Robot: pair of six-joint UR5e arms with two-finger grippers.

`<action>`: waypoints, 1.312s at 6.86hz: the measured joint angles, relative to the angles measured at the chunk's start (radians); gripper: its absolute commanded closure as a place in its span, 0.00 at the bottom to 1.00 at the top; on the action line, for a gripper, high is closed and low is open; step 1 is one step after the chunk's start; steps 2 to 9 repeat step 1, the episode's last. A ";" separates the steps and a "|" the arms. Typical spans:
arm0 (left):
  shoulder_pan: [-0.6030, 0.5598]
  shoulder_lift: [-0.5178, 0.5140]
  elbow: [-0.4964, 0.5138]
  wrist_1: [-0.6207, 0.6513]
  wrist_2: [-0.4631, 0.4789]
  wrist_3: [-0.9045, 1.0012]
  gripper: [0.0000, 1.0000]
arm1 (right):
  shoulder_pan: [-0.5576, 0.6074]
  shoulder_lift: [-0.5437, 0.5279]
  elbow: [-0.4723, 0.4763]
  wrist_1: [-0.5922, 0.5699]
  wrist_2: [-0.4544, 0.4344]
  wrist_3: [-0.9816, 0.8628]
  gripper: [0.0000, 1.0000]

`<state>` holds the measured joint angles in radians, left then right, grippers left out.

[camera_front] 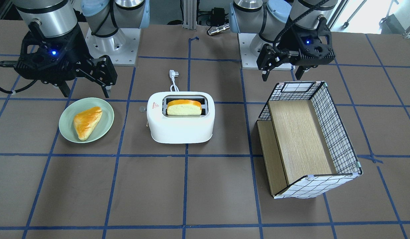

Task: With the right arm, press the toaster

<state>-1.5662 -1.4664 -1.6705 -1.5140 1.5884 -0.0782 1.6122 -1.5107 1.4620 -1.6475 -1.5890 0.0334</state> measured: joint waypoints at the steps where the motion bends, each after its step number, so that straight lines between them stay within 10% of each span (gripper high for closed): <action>1: 0.000 0.000 0.000 0.000 0.000 0.000 0.00 | 0.000 0.001 0.000 0.000 0.001 -0.001 0.00; 9: 0.000 0.000 0.000 0.000 0.000 0.000 0.00 | 0.000 0.001 0.000 0.000 0.001 -0.001 0.00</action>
